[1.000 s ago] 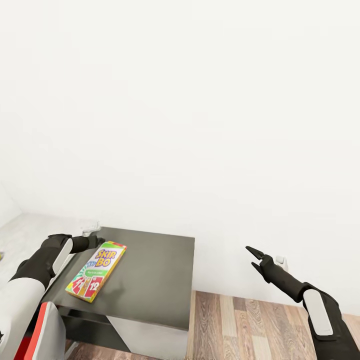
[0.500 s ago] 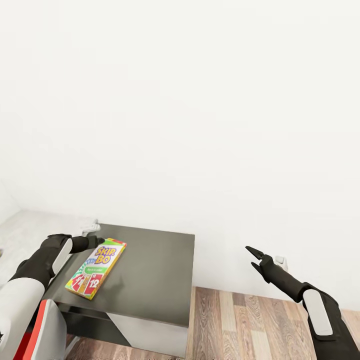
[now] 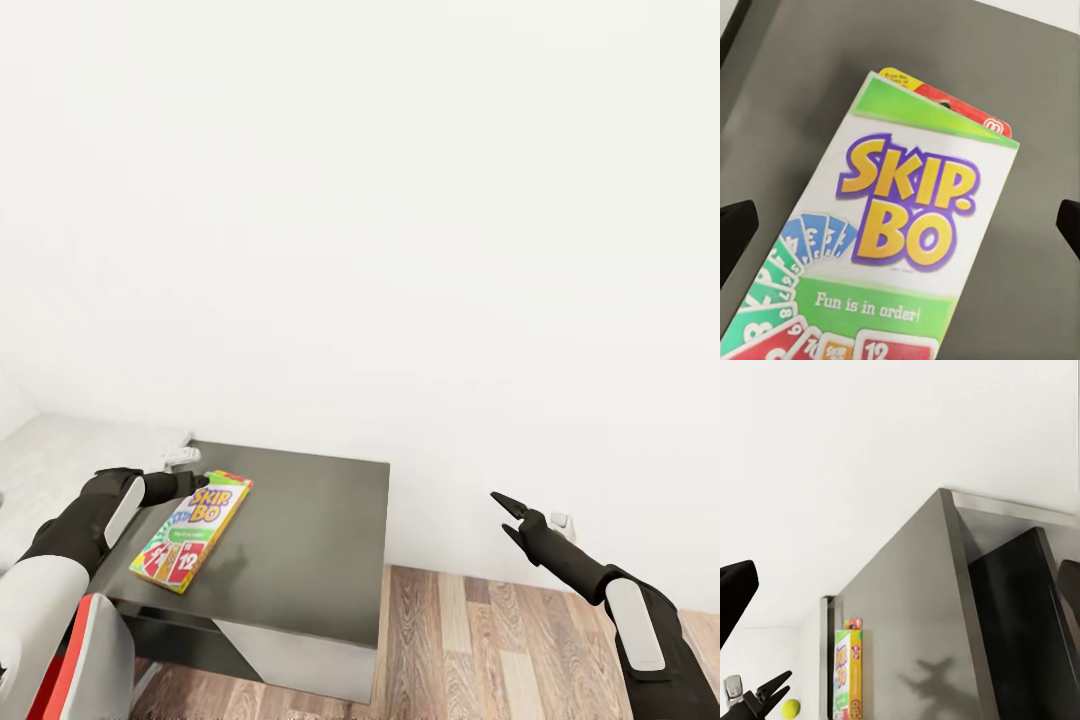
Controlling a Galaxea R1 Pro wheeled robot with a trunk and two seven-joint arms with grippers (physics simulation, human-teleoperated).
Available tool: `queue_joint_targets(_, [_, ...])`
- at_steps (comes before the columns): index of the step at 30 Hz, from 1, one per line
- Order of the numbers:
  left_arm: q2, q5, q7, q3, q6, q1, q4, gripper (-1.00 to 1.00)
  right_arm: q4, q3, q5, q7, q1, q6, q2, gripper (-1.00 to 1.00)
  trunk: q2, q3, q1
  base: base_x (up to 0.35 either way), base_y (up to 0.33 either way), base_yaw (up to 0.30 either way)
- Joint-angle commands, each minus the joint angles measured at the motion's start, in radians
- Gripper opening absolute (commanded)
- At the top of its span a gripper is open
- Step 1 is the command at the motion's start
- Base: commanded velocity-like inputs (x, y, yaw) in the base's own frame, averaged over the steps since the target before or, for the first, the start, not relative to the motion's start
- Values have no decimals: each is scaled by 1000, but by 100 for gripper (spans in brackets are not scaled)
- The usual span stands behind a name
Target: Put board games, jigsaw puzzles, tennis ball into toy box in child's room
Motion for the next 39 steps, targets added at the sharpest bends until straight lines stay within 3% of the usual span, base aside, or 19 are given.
queue_joint_targets(1, [0, 1, -2, 1, 5, -1, -1, 100, 0, -2, 0, 3, -1, 7, 0, 100, -2, -4, 1, 0, 0, 0])
queue_joint_targets(39, [0, 1, -1, 1, 5, -1, -1, 100, 0, -1, 0, 1, -1, 7, 1, 100, -2, -66, 1, 41, 16, 0])
